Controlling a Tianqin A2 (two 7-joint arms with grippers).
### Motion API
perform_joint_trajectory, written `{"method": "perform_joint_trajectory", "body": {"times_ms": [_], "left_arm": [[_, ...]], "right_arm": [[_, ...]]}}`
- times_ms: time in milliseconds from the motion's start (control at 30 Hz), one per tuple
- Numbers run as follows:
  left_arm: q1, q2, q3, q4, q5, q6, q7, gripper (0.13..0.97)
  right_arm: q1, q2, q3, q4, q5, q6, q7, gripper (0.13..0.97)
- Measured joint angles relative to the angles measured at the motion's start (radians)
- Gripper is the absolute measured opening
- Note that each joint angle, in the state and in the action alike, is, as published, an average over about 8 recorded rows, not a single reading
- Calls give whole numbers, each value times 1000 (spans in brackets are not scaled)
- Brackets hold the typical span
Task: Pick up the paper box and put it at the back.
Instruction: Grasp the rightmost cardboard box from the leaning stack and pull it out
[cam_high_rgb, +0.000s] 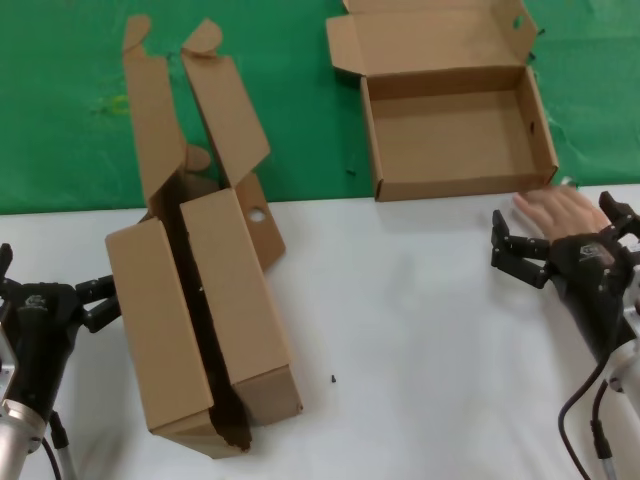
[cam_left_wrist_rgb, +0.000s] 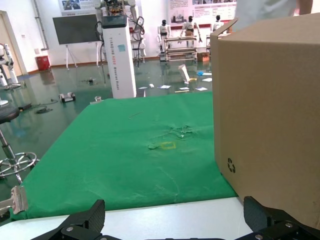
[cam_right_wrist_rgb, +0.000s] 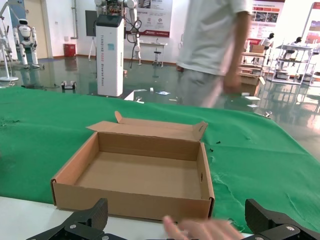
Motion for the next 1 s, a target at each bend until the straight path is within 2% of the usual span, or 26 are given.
{"method": "perform_joint_trajectory", "body": {"times_ms": [1000], "left_arm": [[0, 0, 0, 0, 0, 0, 0, 966]], "right_arm": [[0, 0, 0, 0, 0, 0, 0, 966]]}}
